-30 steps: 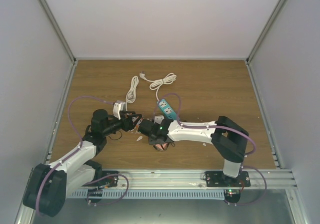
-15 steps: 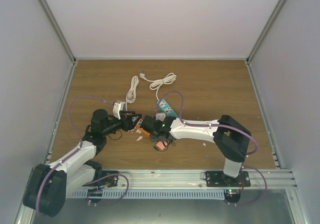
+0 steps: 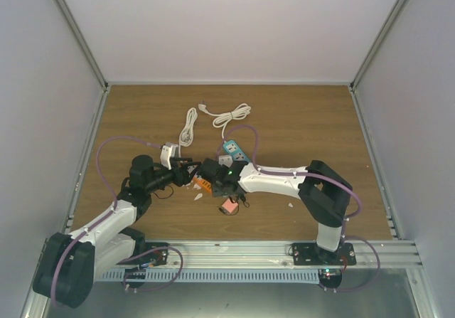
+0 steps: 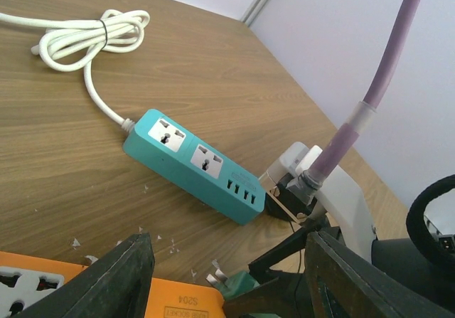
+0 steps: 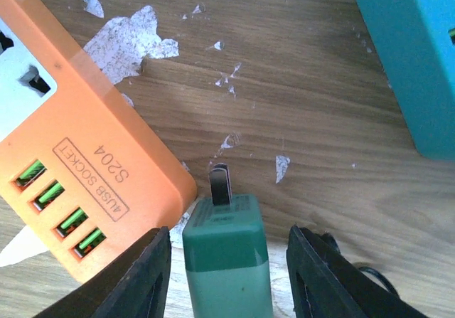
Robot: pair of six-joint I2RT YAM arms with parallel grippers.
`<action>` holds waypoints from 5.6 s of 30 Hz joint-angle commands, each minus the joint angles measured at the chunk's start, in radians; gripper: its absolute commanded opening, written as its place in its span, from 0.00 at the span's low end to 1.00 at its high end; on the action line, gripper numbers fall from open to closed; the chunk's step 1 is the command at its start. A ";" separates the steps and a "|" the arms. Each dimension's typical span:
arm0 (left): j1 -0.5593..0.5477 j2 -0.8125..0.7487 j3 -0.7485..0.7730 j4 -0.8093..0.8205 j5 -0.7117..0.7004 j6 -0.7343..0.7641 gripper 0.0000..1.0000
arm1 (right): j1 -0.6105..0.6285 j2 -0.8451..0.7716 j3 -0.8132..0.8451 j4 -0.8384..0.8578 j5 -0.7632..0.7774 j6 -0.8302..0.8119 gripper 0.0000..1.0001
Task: Insert the plug
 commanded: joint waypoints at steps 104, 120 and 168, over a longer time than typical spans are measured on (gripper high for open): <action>-0.998 0.716 0.284 0.789 -1.195 0.855 0.65 | -0.327 -0.992 -0.558 0.304 -0.242 0.047 0.13; -0.969 0.713 0.304 0.716 -1.203 0.809 0.36 | -0.326 -1.005 -0.568 0.308 -0.246 0.046 0.17; -0.668 0.130 0.223 -0.127 -0.799 0.021 0.99 | -0.321 -1.177 -0.801 0.261 -0.176 -0.182 0.97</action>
